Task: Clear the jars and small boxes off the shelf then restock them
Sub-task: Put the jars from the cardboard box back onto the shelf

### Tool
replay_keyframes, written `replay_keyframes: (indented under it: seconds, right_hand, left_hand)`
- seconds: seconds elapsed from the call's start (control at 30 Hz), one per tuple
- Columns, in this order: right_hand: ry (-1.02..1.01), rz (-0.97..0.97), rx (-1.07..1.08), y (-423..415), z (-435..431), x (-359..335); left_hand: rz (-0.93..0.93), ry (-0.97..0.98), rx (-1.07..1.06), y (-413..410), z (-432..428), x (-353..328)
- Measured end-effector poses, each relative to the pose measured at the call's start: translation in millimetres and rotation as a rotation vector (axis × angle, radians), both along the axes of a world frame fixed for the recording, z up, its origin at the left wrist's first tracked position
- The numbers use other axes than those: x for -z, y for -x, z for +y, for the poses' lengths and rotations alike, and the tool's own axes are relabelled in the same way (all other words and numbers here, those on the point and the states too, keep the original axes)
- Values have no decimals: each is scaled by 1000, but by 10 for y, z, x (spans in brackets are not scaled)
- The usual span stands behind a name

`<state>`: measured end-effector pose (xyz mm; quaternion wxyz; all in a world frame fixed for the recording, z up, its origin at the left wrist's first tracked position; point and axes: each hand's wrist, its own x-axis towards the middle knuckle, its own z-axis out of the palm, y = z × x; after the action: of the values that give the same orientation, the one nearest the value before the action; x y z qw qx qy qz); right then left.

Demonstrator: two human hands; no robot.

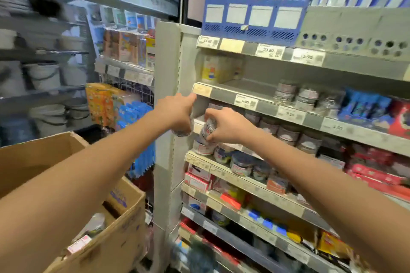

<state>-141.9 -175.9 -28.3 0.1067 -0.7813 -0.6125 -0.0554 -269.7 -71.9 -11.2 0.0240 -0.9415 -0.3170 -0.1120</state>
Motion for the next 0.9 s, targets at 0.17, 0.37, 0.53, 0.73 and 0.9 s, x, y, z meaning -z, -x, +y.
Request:
replay_keyframes:
  seconds: [0.17,0.37,0.53,0.73,0.9]
  right_hand:
    - [-77,38,223,-537,-583,-165]
    - [-170,46,487,-1107,-958,-388]
    - [-189,-47,668,-1470,-1051,-497]
    - [-195,-80,762,-1804,-1023,-576]
    - [-168,-101,762,-1919,-923,-602]
  left_hand:
    - [-115,-38,165,-704,-387,-205]
    - [-238,-33,352,-1431,-584,-424]
    - [-297,-58,480,-1970,-546,-433]
    - [-291,0,593,-2384,-477,-396]
    - [-314,6,607,-2593,-404,-354]
